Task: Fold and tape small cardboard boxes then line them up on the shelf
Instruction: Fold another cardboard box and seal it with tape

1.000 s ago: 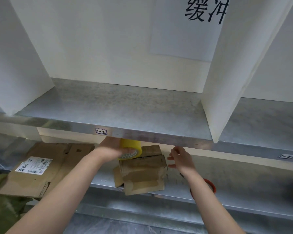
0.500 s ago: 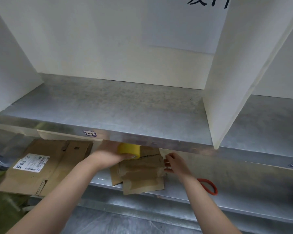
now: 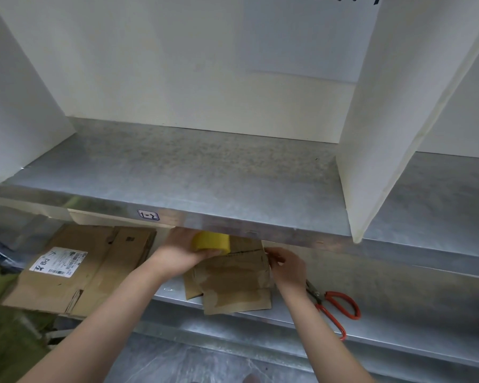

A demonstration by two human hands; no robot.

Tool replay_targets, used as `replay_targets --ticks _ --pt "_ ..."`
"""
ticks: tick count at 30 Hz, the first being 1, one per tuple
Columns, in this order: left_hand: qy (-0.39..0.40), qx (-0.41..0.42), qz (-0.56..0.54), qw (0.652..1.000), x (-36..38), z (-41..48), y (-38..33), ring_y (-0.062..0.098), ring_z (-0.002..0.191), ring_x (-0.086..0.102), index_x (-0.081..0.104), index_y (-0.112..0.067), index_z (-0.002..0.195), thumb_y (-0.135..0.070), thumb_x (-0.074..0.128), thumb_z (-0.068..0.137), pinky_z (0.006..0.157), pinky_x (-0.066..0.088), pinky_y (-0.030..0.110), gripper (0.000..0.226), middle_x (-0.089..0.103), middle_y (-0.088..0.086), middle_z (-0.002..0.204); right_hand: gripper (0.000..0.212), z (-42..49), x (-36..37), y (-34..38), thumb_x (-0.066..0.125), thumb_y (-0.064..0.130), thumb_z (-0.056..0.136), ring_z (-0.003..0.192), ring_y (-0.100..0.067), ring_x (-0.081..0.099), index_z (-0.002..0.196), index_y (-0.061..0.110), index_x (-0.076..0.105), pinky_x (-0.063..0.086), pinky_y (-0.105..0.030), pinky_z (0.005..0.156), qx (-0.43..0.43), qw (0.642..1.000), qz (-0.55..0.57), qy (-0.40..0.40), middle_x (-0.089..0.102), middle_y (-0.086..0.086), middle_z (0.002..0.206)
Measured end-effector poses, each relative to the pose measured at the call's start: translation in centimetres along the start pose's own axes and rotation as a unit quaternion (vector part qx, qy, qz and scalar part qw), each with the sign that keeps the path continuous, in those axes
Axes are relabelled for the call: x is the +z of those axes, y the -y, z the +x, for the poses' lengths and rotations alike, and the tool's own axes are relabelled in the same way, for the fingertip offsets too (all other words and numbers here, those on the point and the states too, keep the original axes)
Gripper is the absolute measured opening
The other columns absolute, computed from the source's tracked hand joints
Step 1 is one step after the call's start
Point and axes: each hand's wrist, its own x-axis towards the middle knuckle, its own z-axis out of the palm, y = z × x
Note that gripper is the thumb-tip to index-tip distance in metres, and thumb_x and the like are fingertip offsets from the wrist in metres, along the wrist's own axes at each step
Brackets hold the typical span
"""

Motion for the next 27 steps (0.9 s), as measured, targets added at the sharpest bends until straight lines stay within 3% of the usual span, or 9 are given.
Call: replay_targets --ticks 4,6,9,11,15,18,21,24,27 --pt "-0.001 0.020 -0.003 1.000 0.1 0.0 0.1 0.015 0.109 0.060 0.064 -0.025 0.117 -0.045 0.078 0.076 0.094 0.047 0.029 0.047 0.067 -0.004 0.117 0.039 -0.9 -0.2 -0.6 0.045 0.012 0.097 0.122 -0.009 0.054 0.127 0.029 0.063 0.035 -0.013 0.095 -0.001 0.997 0.049 0.060 0.062 0.013 0.125" --pt "0.000 0.025 -0.011 1.000 0.1 0.0 0.4 0.011 0.102 0.063 0.067 -0.029 0.106 -0.042 0.079 0.076 0.088 0.048 0.024 0.035 0.069 -0.008 0.108 0.037 -0.9 -0.4 -0.5 0.049 0.037 0.097 0.118 -0.009 0.058 0.134 0.037 0.053 0.041 -0.019 0.091 0.011 0.991 0.089 0.096 0.061 0.018 0.117" --pt "-0.001 0.035 -0.022 0.999 0.0 0.0 0.4 0.001 0.090 0.062 0.061 -0.044 0.090 -0.042 0.081 0.074 0.078 0.045 0.014 0.025 0.065 -0.021 0.093 0.075 -0.2 -0.9 0.1 0.056 0.072 0.076 0.125 -0.005 0.045 0.142 0.042 0.038 0.042 -0.028 0.101 -0.028 0.986 0.000 0.163 0.045 0.021 0.132" --pt "0.000 0.036 -0.018 0.999 0.2 0.0 0.6 0.003 0.091 0.060 0.058 -0.046 0.089 -0.043 0.081 0.073 0.077 0.044 0.016 0.029 0.062 -0.020 0.092 0.080 0.5 -1.0 0.5 0.059 0.071 0.075 0.132 -0.006 0.035 0.146 0.044 0.034 0.034 -0.027 0.107 -0.076 0.976 -0.081 0.188 0.033 0.021 0.146" --pt "0.006 0.011 0.007 1.000 1.1 0.0 1.3 0.008 0.103 0.054 0.060 -0.041 0.106 -0.048 0.082 0.069 0.088 0.044 0.022 0.043 0.063 -0.013 0.107 0.078 1.8 -1.3 0.1 0.067 0.056 0.080 0.140 -0.010 0.033 0.149 0.045 0.030 0.029 -0.021 0.108 -0.083 0.963 -0.090 0.238 0.030 0.015 0.155" --pt "-0.006 0.020 0.027 0.999 1.5 -0.4 1.4 -0.003 0.096 0.040 0.048 -0.053 0.108 -0.052 0.083 0.066 0.080 0.030 -0.001 0.055 0.050 -0.023 0.102 0.080 2.2 -1.5 -0.6 0.068 0.055 0.081 0.139 -0.012 0.037 0.150 0.043 0.029 0.033 -0.025 0.111 -0.078 0.958 -0.088 0.261 0.037 0.011 0.153" --pt "0.001 0.018 0.024 1.000 1.5 -0.3 1.9 -0.006 0.097 0.034 0.039 -0.057 0.106 -0.050 0.082 0.068 0.080 0.024 -0.006 0.057 0.045 -0.024 0.103 0.078 2.5 -1.3 -0.8 0.068 0.055 0.082 0.134 -0.013 0.042 0.149 0.041 0.032 0.040 -0.028 0.107 -0.082 0.960 -0.081 0.254 0.042 0.013 0.147" --pt "0.032 0.002 0.001 0.999 1.3 -0.3 2.7 -0.002 0.112 0.034 0.036 -0.061 0.114 -0.052 0.077 0.074 0.092 0.029 0.011 0.058 0.042 -0.021 0.117 0.073 2.3 -1.0 -0.7 0.070 0.050 0.083 0.125 -0.014 0.049 0.146 0.047 0.033 0.055 -0.036 0.093 -0.065 0.964 -0.042 0.256 0.044 0.018 0.134" --pt "0.044 0.010 -0.007 0.999 0.9 -0.7 3.1 -0.005 0.108 0.043 0.037 -0.061 0.114 -0.053 0.073 0.078 0.084 0.030 0.002 0.052 0.044 -0.029 0.114 0.071 2.1 -0.8 -0.8 0.071 0.048 0.083 0.116 -0.013 0.052 0.143 0.049 0.034 0.059 -0.024 0.068 -0.045 0.963 -0.005 0.265 0.048 0.014 0.132"
